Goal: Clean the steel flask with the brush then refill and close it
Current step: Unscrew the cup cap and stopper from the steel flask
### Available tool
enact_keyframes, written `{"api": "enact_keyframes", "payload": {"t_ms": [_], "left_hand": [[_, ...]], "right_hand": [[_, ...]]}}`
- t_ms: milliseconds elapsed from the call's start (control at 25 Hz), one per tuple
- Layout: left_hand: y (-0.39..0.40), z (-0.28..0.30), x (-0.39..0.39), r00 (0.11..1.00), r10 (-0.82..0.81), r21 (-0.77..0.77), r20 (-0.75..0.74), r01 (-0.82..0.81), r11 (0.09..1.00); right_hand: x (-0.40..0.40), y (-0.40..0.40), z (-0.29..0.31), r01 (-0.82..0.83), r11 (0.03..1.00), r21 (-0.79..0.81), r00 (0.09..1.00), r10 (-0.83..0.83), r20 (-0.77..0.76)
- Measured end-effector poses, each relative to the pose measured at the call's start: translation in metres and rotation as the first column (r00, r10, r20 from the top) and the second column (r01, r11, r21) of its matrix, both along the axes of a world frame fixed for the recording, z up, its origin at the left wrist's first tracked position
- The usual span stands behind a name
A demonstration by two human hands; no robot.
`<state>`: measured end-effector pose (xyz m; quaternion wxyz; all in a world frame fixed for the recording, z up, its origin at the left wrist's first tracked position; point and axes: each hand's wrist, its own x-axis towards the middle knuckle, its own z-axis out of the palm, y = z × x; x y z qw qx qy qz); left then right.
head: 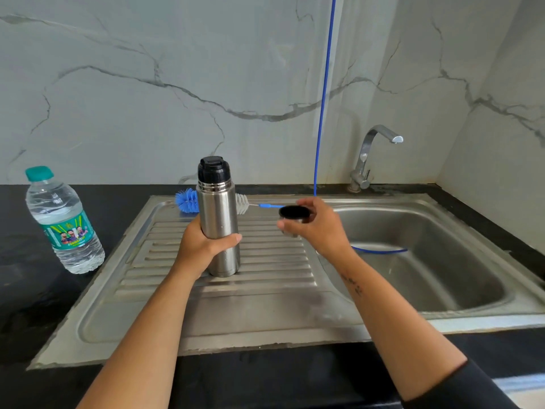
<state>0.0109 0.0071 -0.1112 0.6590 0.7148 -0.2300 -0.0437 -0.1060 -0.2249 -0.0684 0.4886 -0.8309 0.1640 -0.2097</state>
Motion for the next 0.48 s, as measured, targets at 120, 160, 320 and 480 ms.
{"api": "enact_keyframes", "payload": {"t_ms": [120,160,320,480], "left_hand": [[0.002,0.000,0.001,1.000,0.028,-0.008,0.002,-0.028,1.000],[0.003,0.000,0.000,0.999,0.033,-0.005,0.003,-0.033,0.999],[0.002,0.000,0.000,0.999,0.045,0.000,0.007,-0.045,0.999],[0.002,0.001,-0.001,0.999,0.042,0.000,0.015,-0.042,0.999]], "right_hand": [[-0.002,0.001,-0.023,-0.003,0.999,-0.045,0.995,-0.002,-0.105],[-0.001,0.001,-0.030,-0.001,0.998,-0.064,0.992,-0.007,-0.127],[-0.001,0.000,-0.044,-0.007,0.997,-0.074,0.987,-0.005,-0.160],[-0.004,0.002,-0.047,-0.031,0.995,-0.093,0.980,0.012,-0.198]]}}
